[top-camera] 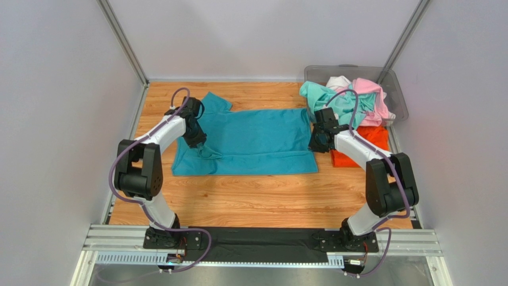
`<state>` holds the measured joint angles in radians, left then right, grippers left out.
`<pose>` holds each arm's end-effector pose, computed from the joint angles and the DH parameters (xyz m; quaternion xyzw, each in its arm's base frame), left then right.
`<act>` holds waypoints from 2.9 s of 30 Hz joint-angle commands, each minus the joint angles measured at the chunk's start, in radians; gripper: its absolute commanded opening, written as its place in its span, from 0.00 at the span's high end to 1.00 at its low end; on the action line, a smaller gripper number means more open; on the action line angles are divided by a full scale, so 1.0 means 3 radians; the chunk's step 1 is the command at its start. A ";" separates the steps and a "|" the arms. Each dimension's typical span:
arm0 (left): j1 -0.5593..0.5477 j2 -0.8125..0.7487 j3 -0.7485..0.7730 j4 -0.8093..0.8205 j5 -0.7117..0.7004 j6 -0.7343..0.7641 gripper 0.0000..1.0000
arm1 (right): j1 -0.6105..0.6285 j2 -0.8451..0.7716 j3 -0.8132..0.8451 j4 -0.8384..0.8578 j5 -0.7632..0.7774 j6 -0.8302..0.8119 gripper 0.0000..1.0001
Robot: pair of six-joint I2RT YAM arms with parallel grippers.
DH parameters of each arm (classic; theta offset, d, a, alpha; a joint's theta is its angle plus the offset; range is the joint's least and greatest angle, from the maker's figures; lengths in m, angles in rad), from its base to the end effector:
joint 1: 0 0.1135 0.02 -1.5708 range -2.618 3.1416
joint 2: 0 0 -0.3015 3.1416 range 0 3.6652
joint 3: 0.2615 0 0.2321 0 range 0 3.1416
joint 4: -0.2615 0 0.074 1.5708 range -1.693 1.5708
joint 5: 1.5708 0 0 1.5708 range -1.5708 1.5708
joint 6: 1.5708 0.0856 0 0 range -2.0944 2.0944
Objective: Fold and stack the t-shirts
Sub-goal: Fold the tshirt
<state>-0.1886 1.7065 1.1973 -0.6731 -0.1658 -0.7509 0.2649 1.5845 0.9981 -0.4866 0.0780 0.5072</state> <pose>0.3423 -0.0510 0.2087 -0.2867 0.9350 -0.0146 0.2083 0.3108 0.0774 0.2009 0.1266 0.9602 0.0577 0.2423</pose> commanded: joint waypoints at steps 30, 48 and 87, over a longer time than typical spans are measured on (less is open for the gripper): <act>0.0209 -0.0851 -0.1510 0.0746 0.0594 0.0013 0.00 | 0.0681 0.0026 -0.0539 0.0655 -0.0587 -0.0116 0.00; 0.0204 -0.3080 -0.2252 -0.0129 0.0414 -0.0263 0.00 | 0.1326 -0.1573 -0.1333 0.0277 -0.0424 0.0380 0.00; 0.0158 -0.0683 -0.0964 0.1032 0.1172 -0.0135 0.00 | 0.1321 -0.1769 -0.1083 -0.0163 0.0180 0.0283 0.00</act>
<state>-0.1360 1.4998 0.8680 -0.3466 0.1825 -0.7979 0.6582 1.0451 0.6296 -0.5381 0.1017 0.6106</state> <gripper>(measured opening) 0.994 0.998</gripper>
